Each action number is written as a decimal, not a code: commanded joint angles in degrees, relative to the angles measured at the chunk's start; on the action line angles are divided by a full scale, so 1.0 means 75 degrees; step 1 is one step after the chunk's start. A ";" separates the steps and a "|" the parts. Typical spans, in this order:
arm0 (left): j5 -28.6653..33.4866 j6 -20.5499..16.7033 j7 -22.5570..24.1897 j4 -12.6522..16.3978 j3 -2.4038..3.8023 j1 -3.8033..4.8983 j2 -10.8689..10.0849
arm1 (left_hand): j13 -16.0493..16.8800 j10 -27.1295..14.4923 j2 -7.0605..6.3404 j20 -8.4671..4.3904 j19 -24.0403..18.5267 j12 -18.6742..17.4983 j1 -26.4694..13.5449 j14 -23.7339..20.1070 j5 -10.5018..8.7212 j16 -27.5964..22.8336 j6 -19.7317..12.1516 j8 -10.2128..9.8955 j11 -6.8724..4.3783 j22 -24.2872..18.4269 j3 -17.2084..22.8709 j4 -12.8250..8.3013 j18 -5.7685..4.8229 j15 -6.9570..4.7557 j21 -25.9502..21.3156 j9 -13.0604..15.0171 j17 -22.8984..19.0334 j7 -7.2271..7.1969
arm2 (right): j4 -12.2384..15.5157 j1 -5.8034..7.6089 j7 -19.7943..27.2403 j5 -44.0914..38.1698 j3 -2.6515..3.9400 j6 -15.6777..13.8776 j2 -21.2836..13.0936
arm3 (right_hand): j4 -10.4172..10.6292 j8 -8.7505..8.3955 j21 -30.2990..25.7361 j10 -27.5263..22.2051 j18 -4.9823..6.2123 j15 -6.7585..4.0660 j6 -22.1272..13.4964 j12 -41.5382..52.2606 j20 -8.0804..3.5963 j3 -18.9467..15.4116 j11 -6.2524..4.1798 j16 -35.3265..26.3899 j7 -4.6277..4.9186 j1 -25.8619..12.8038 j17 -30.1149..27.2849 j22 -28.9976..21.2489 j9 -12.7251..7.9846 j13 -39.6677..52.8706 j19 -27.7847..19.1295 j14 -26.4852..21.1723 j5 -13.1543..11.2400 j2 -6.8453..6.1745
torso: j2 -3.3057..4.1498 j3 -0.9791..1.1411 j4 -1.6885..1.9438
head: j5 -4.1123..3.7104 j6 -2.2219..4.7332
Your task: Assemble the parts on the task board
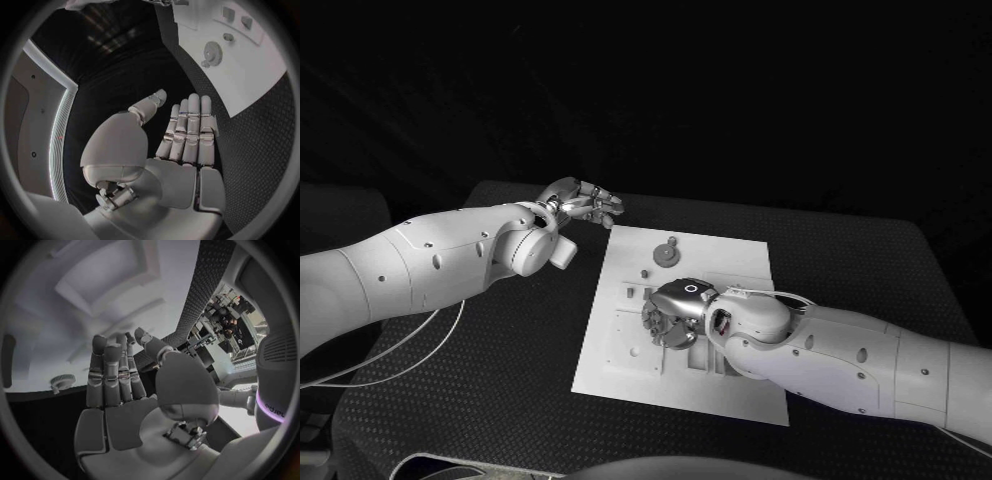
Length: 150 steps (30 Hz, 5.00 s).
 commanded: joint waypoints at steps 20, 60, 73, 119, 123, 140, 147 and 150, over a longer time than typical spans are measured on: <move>0.0040 0.0046 0.0083 -0.0049 0.0005 0.0024 -0.0002 | -0.0011 -0.0056 -0.0008 -0.0012 0.0041 -0.0039 -0.0075 0.0052 0.0021 -0.0058 -0.0081 0.0029 -0.0010 -0.0009 -0.0021 0.0039 0.0141 -0.0002 -0.0046 -0.0004 0.0019 0.0003 | 0.0417 0.0369 0.0435 0.1119 0.0055 -0.0939 -0.0722 | 0.0472 -0.0193 0.0162 -0.0493 0.0115 0.0239 -0.0517 -0.0365 0.0095 0.0011 0.0208 0.0117 0.0228 -0.0537 -0.0074 0.0185 -0.0113 0.0056 -0.0342 -0.0488 0.0041 -0.0640 | 0.0000 0.0003 0.0007 | -0.0064 0.0042; 0.0052 0.0048 0.0148 -0.0137 0.0004 0.0022 -0.0003 | -0.0009 -0.0037 -0.0015 -0.0012 0.0049 -0.0032 -0.0062 0.0057 0.0021 -0.0074 -0.0067 0.0045 -0.0016 -0.0006 -0.0023 0.0036 0.0140 -0.0003 -0.0058 0.0000 0.0043 -0.0004 | 0.0480 0.0950 -0.0143 0.0046 0.0087 0.0927 -0.1929 | 0.0023 -0.0019 0.0398 -0.0550 0.0129 0.0269 -0.0640 -0.0466 0.0110 -0.0647 0.0235 0.0308 -0.0119 -0.0566 -0.0274 0.0161 0.0000 0.0367 -0.0584 -0.0627 0.0042 -0.0451 | 0.0006 0.0005 0.0017 | -0.0154 0.0093; 0.0058 0.0085 0.0134 -0.0135 0.0004 0.0022 -0.0010 | -0.0009 -0.0038 -0.0013 -0.0010 0.0050 -0.0034 -0.0070 0.0058 0.0019 -0.0080 -0.0070 0.0046 -0.0015 -0.0005 -0.0029 0.0044 0.0139 -0.0002 -0.0063 -0.0001 0.0050 -0.0003 | 0.0460 0.0864 -0.0025 0.0045 0.0062 0.0741 -0.1848 | -0.0028 0.0165 0.0504 -0.0143 0.0130 0.0118 -0.0335 -0.0268 0.0055 -0.0889 0.0075 0.0417 -0.0027 -0.0155 -0.0341 0.0163 0.0054 0.0561 -0.0504 -0.0479 0.0042 0.0058 | 0.0004 -0.0004 0.0011 | -0.0150 0.0074; 0.0060 0.0095 0.0138 -0.0140 0.0004 0.0022 -0.0004 | -0.0013 -0.0045 0.0002 -0.0010 0.0053 -0.0041 -0.0097 0.0059 0.0020 -0.0098 -0.0081 0.0046 -0.0011 -0.0003 -0.0039 0.0072 0.0137 0.0000 -0.0077 -0.0004 0.0072 0.0001 | 0.0479 0.0702 -0.0197 -0.0356 0.0053 0.0093 -0.1774 | -0.0019 0.0536 0.0759 0.0798 0.0130 -0.0260 0.0651 0.0037 -0.0100 0.0516 -0.0313 0.0591 -0.0294 0.0566 -0.0546 0.0157 0.0069 0.1013 -0.0113 -0.0096 0.0042 0.0715 | -0.0001 -0.0004 0.0017 | -0.0144 0.0006; 0.0060 0.0091 0.0137 -0.0145 0.0004 0.0022 -0.0004 | -0.0013 -0.0045 0.0002 -0.0010 0.0053 -0.0042 -0.0099 0.0059 0.0020 -0.0100 -0.0082 0.0046 -0.0011 -0.0003 -0.0040 0.0075 0.0137 0.0000 -0.0079 -0.0004 0.0075 0.0002 | 0.0615 0.0710 -0.0196 -0.0275 0.0099 0.0077 -0.1896 | -0.0020 0.0545 0.0765 0.0809 0.0130 -0.0267 0.0659 0.0040 -0.0107 0.0528 -0.0319 0.0595 -0.0300 0.0566 -0.0549 0.0157 0.0080 0.1026 -0.0106 -0.0091 0.0042 0.0705 | 0.0000 -0.0005 0.0012 | -0.0130 0.0013; 0.0070 0.0095 0.0148 -0.0169 0.0004 0.0022 0.0036 | -0.0013 -0.0043 0.0005 -0.0010 0.0054 -0.0042 -0.0100 0.0060 0.0022 -0.0107 -0.0082 0.0049 -0.0012 -0.0001 -0.0042 0.0079 0.0138 0.0000 -0.0085 -0.0004 0.0085 0.0001 | 0.1323 0.1002 -0.0104 0.0070 0.0507 0.0057 -0.1957 | -0.0021 0.0560 0.0776 0.0819 0.0130 -0.0277 0.0671 0.0040 -0.0119 0.0552 -0.0328 0.0598 -0.0308 0.0566 -0.0556 0.0155 0.0100 0.1049 -0.0094 -0.0082 0.0042 0.0685 | 0.0003 -0.0005 0.0012 | -0.0106 0.0021; 0.0092 0.0076 0.0164 -0.0246 0.0005 0.0022 0.0074 | -0.0013 -0.0041 0.0005 -0.0011 0.0055 -0.0042 -0.0100 0.0061 0.0022 -0.0110 -0.0082 0.0050 -0.0013 -0.0001 -0.0042 0.0080 0.0138 -0.0001 -0.0087 -0.0004 0.0089 0.0000 | 0.1518 0.0862 -0.0110 0.0093 0.0508 0.0082 -0.1381 | -0.0019 0.0559 0.0778 0.0817 0.0130 -0.0280 0.0666 0.0037 -0.0121 0.0561 -0.0330 0.0598 -0.0308 0.0563 -0.0559 0.0154 0.0104 0.1054 -0.0090 -0.0081 0.0042 0.0690 | -0.0004 0.0000 -0.0016 | -0.0021 0.0046; 0.0100 0.0068 0.0167 -0.0241 0.0005 0.0022 0.0090 | -0.0013 -0.0040 0.0005 -0.0011 0.0056 -0.0041 -0.0099 0.0061 0.0023 -0.0111 -0.0081 0.0051 -0.0014 0.0000 -0.0042 0.0080 0.0139 -0.0001 -0.0088 -0.0004 0.0091 0.0000 | 0.1461 0.0755 -0.0156 0.0040 0.0508 0.0095 -0.1061 | -0.0019 0.0558 0.0778 0.0815 0.0130 -0.0280 0.0663 0.0035 -0.0122 0.0564 -0.0330 0.0597 -0.0306 0.0560 -0.0560 0.0154 0.0106 0.1057 -0.0090 -0.0081 0.0042 0.0693 | -0.0008 -0.0009 0.0001 | -0.0021 0.0057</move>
